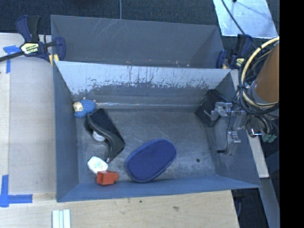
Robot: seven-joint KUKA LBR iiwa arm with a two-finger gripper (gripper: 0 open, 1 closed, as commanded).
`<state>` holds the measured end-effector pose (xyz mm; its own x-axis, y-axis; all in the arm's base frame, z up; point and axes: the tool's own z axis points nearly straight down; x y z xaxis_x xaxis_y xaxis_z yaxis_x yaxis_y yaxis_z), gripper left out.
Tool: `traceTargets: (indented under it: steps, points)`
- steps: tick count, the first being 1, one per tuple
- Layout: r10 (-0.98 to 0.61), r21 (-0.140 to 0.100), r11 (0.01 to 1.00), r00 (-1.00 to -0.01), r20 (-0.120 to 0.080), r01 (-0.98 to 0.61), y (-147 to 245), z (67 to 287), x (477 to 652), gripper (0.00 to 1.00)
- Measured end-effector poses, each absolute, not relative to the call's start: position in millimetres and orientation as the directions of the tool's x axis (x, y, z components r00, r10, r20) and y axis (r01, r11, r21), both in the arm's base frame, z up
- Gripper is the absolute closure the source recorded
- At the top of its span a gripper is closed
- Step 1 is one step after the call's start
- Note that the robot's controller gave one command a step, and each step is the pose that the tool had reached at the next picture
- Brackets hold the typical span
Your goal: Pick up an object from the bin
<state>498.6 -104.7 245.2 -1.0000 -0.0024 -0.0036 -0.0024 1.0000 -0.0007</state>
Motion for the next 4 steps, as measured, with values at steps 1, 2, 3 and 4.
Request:
traceTargets:
  steps: [1, 2, 3, 4]
  points:
    - [0.213, 0.000, 0.977, -0.977, 0.003, 0.213, -124, 141, 527.2, 0.00]
    - [0.187, -0.001, 0.982, -0.982, -0.008, 0.187, -143, 110, 604.6, 0.00]
    - [0.054, 0.000, 0.999, -0.999, -0.002, 0.054, -158, 69, 622.7, 0.00]
    - [0.053, -0.001, 0.999, -0.999, -0.004, 0.053, -158, 71, 623.7, 1.00]
